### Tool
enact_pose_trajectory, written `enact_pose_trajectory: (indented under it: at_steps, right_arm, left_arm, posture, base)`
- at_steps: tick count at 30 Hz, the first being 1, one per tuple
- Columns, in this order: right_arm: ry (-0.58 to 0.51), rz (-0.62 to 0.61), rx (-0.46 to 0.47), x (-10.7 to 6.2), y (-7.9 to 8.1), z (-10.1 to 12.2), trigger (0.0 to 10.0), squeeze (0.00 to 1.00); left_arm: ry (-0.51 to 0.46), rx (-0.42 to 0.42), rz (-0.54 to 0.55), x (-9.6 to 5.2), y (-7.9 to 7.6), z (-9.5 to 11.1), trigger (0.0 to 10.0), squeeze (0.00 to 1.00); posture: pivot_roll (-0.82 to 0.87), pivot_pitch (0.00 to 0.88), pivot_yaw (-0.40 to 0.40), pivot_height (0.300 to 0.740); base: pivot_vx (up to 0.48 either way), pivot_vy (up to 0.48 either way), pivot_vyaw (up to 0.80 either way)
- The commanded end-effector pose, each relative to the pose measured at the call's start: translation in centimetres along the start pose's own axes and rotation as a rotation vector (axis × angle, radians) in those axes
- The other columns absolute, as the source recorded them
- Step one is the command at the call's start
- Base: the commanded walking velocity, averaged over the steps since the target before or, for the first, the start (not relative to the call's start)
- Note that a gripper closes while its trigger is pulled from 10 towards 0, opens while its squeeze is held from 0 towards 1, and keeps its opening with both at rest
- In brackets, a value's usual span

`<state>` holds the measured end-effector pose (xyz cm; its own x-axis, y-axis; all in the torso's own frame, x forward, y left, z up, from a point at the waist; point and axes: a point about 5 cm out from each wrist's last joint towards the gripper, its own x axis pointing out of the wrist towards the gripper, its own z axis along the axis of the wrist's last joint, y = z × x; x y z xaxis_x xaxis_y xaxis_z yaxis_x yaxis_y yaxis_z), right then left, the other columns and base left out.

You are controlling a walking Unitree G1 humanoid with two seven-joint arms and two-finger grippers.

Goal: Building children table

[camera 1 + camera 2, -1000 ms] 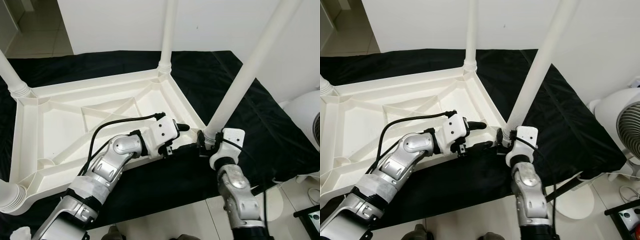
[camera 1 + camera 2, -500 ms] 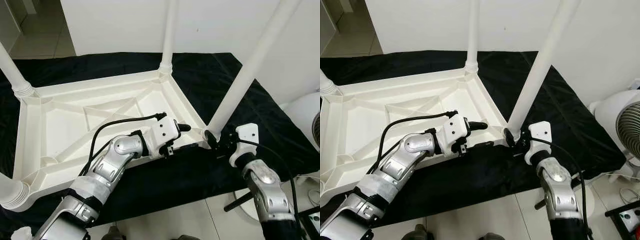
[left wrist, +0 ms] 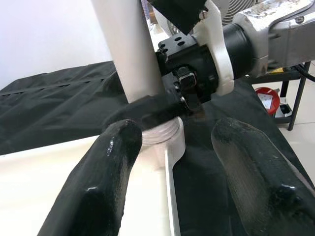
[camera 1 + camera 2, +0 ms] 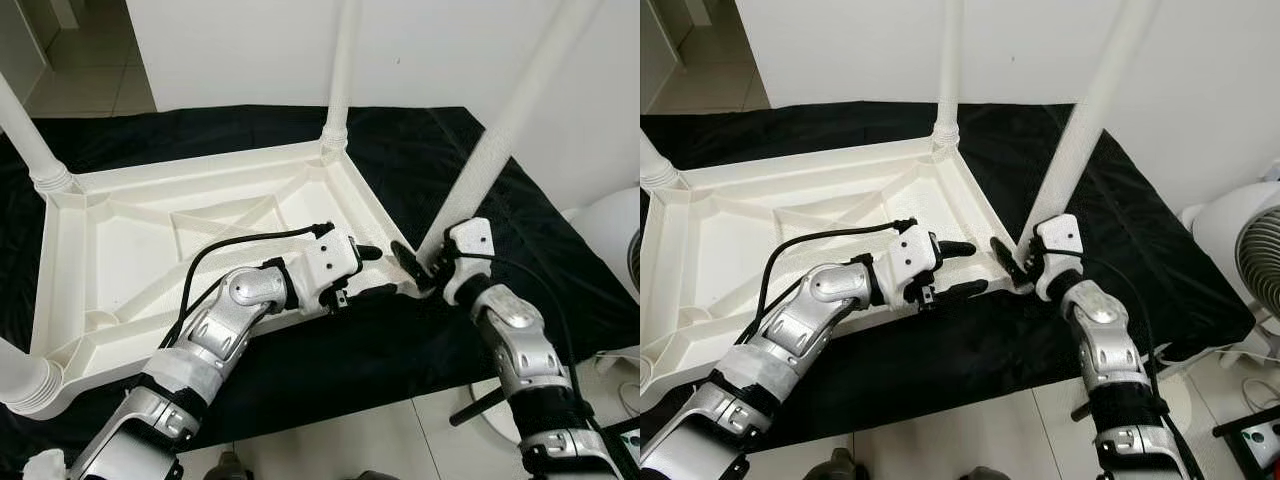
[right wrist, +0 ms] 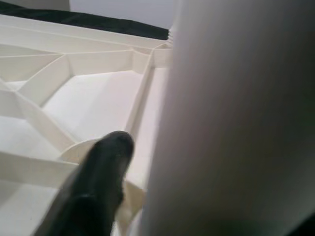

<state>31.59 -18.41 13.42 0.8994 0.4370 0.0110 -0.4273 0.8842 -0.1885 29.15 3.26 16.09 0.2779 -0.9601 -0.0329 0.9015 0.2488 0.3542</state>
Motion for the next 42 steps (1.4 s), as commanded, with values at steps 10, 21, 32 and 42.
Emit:
enact_pose_trajectory:
  at_steps: [10,21,32,42]
  right_arm:
    - [0.045,0.047,0.067,0.1,1.5,-1.9,0.6,0.00]
    - [0.080,-0.291,0.151,0.0,0.7,-1.9,10.0,0.00]
    - [0.104,-0.587,0.225,0.3,3.3,-1.0,10.0,0.00]
    - [0.099,-0.673,0.304,1.1,6.5,0.1,10.0,0.00]
  left_arm:
    - [-0.002,0.017,-0.048,0.1,-0.1,0.2,10.0,0.00]
    - [0.000,0.018,-0.049,0.1,-0.2,0.0,10.0,0.00]
    - [0.002,0.015,-0.048,0.0,-0.3,-0.1,10.0,0.00]
    - [0.001,0.013,-0.047,0.0,-0.5,-0.2,10.0,0.00]
  posture:
    - [0.00,0.000,-0.038,0.740]
    - [0.00,0.000,-0.044,0.740]
    - [0.00,0.000,-0.056,0.740]
    - [0.00,0.000,-0.064,0.740]
  base:
    - [0.000,0.000,0.00]
    - [0.000,0.000,0.00]
    - [0.000,0.000,0.00]
    - [0.000,0.000,0.00]
